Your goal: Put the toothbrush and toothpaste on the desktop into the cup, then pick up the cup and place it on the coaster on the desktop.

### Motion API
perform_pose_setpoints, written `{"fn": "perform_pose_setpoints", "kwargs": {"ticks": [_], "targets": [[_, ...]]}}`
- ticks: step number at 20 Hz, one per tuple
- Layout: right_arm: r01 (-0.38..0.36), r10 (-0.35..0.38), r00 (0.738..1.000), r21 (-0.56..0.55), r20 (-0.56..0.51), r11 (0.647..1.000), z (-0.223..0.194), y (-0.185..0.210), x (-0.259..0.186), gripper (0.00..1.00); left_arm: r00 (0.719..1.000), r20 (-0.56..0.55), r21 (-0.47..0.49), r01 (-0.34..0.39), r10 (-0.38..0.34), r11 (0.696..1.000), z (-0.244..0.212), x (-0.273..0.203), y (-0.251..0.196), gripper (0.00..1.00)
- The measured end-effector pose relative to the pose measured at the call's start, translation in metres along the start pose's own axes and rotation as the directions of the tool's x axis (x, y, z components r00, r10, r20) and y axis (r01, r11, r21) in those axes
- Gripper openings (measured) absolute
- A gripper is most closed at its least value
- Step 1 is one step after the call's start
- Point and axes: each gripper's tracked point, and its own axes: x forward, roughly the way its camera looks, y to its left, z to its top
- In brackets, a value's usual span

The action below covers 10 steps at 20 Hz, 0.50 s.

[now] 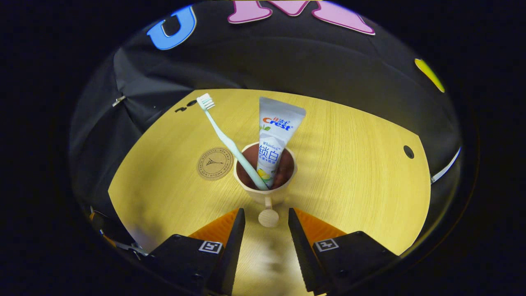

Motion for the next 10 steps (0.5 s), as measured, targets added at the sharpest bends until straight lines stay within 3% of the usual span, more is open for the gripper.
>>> {"fn": "perform_pose_setpoints", "kwargs": {"ticks": [5,7,8,10], "targets": [[0.028,-0.029,0.997,-0.020,-0.065,0.999,0.003,0.001,0.018,0.66,1.000,-0.010,-0.008,-0.020,0.020,1.000,-0.006,0.004,0.016,0.83],[0.036,-0.038,0.996,-0.026,-0.084,0.999,0.001,-0.001,0.024,0.62,0.999,-0.011,-0.020,-0.031,0.031,0.999,-0.006,0.005,0.023,0.83],[0.046,-0.049,0.995,-0.036,-0.091,0.998,0.001,0.002,0.018,0.40,0.999,-0.012,-0.027,-0.037,0.037,0.999,-0.006,0.006,0.026,0.83],[0.063,-0.067,0.993,-0.046,-0.094,0.997,0.000,0.003,0.018,0.28,0.999,-0.012,-0.036,-0.047,0.047,0.998,-0.007,0.008,0.030,0.83]]}}
